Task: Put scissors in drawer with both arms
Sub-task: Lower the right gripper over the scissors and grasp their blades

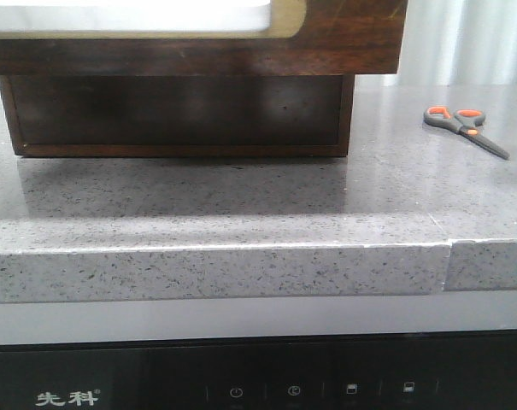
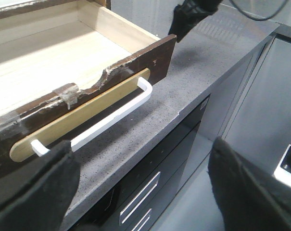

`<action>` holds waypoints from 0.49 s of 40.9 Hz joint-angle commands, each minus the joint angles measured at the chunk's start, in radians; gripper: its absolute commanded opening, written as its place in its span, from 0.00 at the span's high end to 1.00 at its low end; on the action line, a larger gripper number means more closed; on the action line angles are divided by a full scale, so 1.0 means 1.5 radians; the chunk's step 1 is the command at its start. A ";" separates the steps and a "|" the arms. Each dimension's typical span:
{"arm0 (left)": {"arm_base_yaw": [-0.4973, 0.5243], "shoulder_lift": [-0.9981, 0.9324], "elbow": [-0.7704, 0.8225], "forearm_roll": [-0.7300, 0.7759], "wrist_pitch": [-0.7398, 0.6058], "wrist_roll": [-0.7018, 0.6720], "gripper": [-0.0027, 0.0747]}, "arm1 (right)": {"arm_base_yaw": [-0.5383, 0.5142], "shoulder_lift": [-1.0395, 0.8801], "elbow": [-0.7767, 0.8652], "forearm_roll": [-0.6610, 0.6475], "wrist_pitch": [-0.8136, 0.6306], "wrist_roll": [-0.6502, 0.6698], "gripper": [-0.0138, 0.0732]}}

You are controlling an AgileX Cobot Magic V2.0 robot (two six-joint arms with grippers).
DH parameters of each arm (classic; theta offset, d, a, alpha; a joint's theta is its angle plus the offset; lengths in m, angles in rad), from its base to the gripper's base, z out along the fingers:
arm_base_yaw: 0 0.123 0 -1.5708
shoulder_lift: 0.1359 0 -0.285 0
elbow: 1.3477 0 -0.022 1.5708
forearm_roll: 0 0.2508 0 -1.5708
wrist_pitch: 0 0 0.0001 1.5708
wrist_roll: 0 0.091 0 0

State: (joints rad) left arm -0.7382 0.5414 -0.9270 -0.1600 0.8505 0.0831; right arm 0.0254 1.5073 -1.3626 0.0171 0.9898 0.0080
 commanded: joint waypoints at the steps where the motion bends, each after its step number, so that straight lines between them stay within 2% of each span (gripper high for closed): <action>1: -0.004 0.004 -0.020 -0.010 -0.054 -0.007 0.26 | -0.005 0.043 -0.086 0.002 0.012 -0.014 0.14; 20: -0.004 0.004 -0.020 -0.010 -0.055 -0.007 0.26 | -0.008 0.270 -0.313 0.002 0.083 -0.022 0.14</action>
State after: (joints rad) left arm -0.7382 0.5414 -0.9270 -0.1600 0.8505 0.0810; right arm 0.0254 1.9164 -1.7527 0.0171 1.1152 -0.0118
